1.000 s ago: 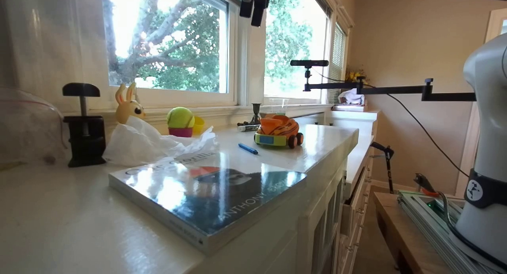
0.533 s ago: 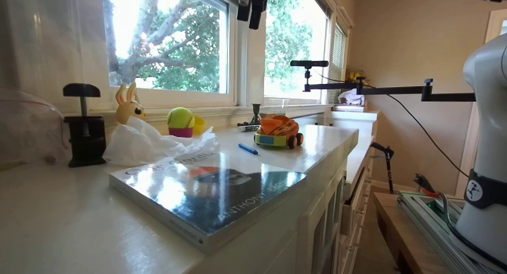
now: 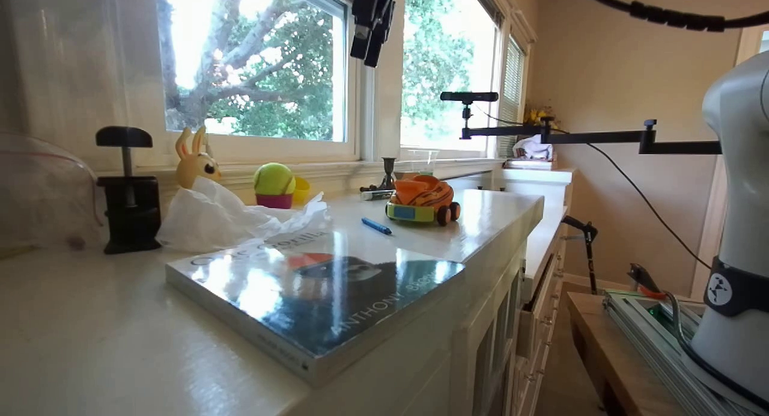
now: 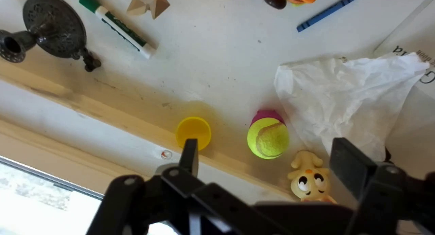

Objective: Drop the plush toy on the counter

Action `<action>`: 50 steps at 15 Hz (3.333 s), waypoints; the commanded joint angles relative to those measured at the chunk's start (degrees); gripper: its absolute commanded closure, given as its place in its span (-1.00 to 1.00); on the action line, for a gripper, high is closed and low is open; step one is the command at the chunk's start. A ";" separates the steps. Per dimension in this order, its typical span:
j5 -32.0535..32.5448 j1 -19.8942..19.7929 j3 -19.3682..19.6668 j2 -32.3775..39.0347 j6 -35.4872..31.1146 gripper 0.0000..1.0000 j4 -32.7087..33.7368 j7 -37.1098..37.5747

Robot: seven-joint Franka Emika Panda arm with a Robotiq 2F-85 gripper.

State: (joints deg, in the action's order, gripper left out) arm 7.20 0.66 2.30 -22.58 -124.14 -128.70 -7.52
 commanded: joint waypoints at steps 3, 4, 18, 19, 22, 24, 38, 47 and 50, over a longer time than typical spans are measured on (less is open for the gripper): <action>-10.57 3.42 4.22 3.82 -13.38 -1.00 -2.84 -12.22; -13.17 4.22 4.71 4.62 -15.38 -1.00 -3.25 -14.39; -24.28 5.09 4.41 12.08 -17.81 -1.00 -2.98 -30.57; -24.27 4.84 4.38 12.55 -17.81 -1.00 -2.87 -30.55; -24.27 4.65 4.31 13.05 -17.81 -1.00 -2.60 -30.54; -25.65 4.90 4.68 13.63 -19.81 -1.00 -2.87 -33.82; -51.38 7.89 4.87 22.49 -31.66 -1.00 1.03 -63.33; -61.67 7.32 4.35 28.64 -28.68 -1.00 5.85 -75.22; -64.82 7.15 4.04 29.89 -28.47 -1.00 7.29 -79.22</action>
State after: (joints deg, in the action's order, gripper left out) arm -53.04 8.50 6.85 5.39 -154.31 -124.40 -81.54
